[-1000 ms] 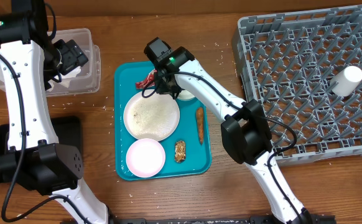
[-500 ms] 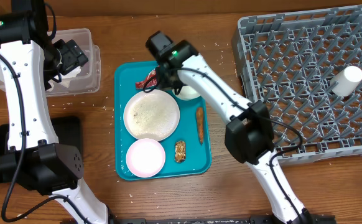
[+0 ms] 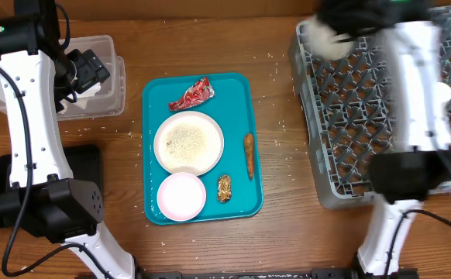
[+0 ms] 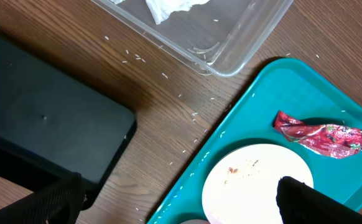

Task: Sort waste into correct bins and load items into the dishwasher
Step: 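Carry the bowl right and set it into the dish rack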

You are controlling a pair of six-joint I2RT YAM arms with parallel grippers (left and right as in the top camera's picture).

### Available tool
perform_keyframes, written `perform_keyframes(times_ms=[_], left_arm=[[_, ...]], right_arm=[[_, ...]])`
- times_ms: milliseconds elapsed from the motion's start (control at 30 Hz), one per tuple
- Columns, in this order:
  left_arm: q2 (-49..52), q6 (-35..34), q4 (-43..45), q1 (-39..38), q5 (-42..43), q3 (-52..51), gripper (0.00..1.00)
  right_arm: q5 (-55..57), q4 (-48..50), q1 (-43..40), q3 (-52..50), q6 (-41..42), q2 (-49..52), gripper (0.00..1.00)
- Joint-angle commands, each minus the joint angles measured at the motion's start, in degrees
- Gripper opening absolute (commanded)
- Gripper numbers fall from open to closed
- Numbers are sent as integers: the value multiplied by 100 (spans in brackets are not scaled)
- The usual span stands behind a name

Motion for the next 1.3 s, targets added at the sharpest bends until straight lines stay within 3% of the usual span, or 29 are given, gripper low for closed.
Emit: perform_keyframes(times_ms=[0,167,467,667,1267], left_arm=[[-24,111,7,-4,-59,24,100],[-24,111,7,-4,-59,24,100],[-24,111,7,-4,-59,24,100],[-24,111,9,-4,-59,24,100],[-24,111,7,-4,-59,24,100]], right_arm=[[-1615,234,-833,-81,15,-44,4],[-3366,1582,-1858,-588,-413,-39,4],[-3565,2743,-2417,-1331,-431,280,4],[-4435,3589,-2527,-1360,-428,817,4],[-3556,3663,-2634,-1585,-37,1298,4]])
